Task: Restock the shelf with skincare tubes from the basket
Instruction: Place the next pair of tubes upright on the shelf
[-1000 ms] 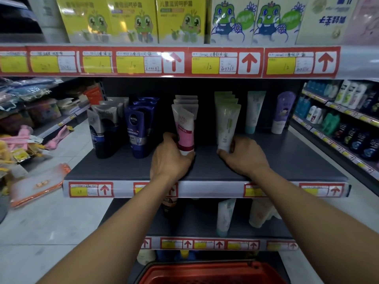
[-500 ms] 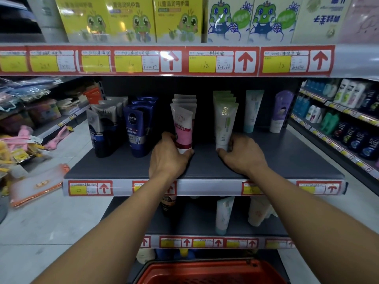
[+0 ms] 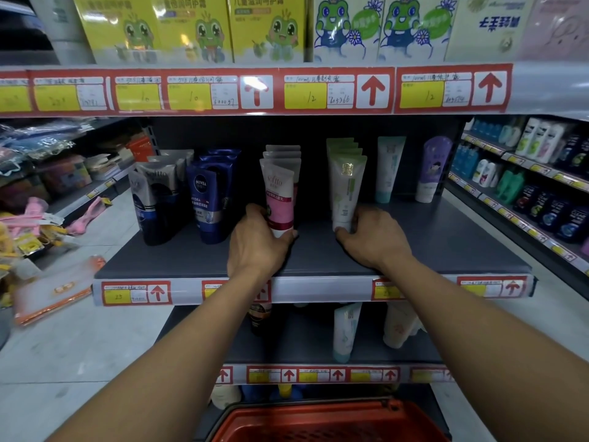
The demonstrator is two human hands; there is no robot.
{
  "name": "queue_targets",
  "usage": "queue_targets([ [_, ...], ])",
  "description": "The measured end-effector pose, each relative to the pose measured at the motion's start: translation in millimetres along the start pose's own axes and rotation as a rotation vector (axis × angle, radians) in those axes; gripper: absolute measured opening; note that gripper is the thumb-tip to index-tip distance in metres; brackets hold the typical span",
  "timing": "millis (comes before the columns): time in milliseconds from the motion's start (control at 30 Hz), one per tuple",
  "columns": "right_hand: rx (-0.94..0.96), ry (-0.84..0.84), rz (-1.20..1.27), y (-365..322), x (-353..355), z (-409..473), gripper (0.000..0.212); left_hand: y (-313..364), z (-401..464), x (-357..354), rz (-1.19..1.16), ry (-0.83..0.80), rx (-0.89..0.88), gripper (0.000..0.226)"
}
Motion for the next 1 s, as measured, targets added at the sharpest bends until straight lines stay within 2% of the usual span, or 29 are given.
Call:
queue_targets([
  [1000, -0.018, 0.025, -0.01, -2.7, 1.6, -1.1, 0.042, 0.8, 0.7, -3.7, 0.021, 0.0, 0.029, 0.069],
])
Point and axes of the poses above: each hand's wrist, its own z-axis towards the middle knuckle, its own x-axis out of the back of the hand, y = z × x, the point moved 2 cm from there along z, towards the middle knuckle, and after that the axes turned 14 degrees about -z, right-handed, at the moved point
